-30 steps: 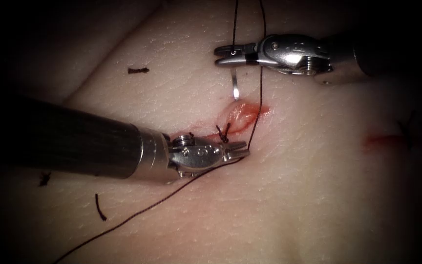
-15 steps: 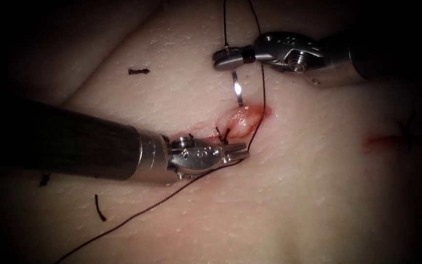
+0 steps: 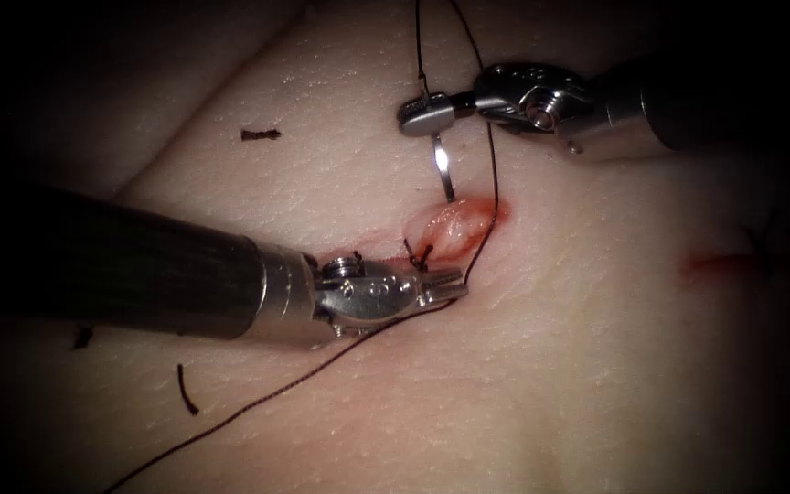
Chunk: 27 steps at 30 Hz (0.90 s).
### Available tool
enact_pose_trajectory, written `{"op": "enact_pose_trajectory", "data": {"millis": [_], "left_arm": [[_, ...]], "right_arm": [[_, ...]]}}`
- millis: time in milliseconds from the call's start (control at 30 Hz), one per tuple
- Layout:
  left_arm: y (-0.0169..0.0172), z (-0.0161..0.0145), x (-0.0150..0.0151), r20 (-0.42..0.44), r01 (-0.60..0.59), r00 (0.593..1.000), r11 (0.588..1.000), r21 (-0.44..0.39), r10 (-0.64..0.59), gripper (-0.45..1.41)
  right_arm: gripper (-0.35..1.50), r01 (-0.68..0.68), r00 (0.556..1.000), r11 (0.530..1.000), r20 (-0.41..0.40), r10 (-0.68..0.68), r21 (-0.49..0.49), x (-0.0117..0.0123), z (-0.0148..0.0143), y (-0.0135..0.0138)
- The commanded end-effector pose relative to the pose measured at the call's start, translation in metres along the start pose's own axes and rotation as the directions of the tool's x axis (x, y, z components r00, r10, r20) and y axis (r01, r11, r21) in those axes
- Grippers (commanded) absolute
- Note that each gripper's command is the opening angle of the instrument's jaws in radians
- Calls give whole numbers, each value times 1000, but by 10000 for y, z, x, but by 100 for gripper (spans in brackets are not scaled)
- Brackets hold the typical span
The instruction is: Wound Closure
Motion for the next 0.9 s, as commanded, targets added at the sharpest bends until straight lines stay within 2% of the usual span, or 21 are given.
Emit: {"op": "enact_pose_trajectory", "data": {"millis": [33, 333, 500, 700, 900], "left_arm": [[5, 8, -4, 1, 2, 1000, 1000, -2, -2, 12], [3, 7, -3, 3, -2, 1000, 1000, 4, 2, 16], [-2, 3, 2, 8, 5, 1000, 1000, 12, -5, 17], [-9, -2, 8, 17, -1, 1000, 1000, 27, 1, 19], [-10, -2, 9, 20, 4, 1000, 999, 32, -4, 22]], "right_arm": [[-35, -38, 999, 999, 4, 38, 12, -7, 12, -1], [-35, -183, 983, 982, 21, 182, 52, -35, 18, -24], [-35, -200, 979, 978, 38, 198, 51, -48, 17, -39], [-35, -200, 979, 977, 52, 197, 67, -69, 20, -75], [-35, -207, 978, 977, 47, 205, 51, -75, 18, -99]]}}
